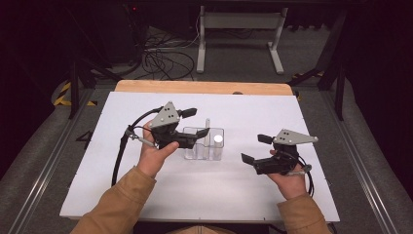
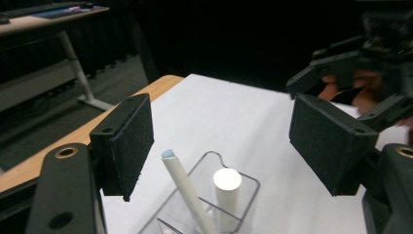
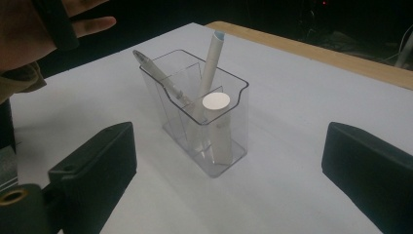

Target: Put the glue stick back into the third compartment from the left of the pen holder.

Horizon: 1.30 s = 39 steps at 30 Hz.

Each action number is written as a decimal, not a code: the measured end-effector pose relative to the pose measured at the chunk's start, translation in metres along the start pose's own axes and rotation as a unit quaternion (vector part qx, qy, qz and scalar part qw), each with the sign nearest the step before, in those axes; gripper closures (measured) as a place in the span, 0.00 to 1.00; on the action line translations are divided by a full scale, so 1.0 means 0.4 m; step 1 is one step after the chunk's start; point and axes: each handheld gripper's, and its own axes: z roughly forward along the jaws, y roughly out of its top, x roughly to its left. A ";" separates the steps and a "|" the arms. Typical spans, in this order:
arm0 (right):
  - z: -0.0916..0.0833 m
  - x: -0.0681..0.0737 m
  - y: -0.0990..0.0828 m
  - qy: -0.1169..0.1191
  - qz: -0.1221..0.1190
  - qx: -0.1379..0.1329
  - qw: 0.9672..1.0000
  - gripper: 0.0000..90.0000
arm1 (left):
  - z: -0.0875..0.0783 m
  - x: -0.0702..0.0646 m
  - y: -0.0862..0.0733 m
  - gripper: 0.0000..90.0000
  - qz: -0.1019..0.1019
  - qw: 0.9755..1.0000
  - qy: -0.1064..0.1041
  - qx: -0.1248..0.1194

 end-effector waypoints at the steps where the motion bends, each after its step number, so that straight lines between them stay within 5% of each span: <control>1: -0.001 0.001 0.000 0.001 0.000 -0.003 1.000 0.07 | -0.009 0.001 -0.003 0.27 -0.008 1.000 0.000 -0.002; 9: -0.018 0.009 -0.011 0.003 -0.015 -0.008 1.000 0.05 | -0.074 0.006 -0.036 0.21 -0.029 0.999 0.018 -0.008; 16: -0.026 0.012 -0.018 0.010 -0.025 -0.013 1.000 0.05 | -0.113 0.006 -0.065 0.16 -0.043 0.999 0.002 0.010; 21: -0.026 0.011 -0.024 0.005 -0.025 -0.009 1.000 0.05 | -0.146 0.013 -0.087 0.12 -0.074 0.997 -0.019 0.010; 39: -0.026 0.012 -0.041 0.010 -0.038 -0.008 0.999 0.04 | -0.219 0.027 -0.191 0.12 -0.051 0.997 0.035 0.046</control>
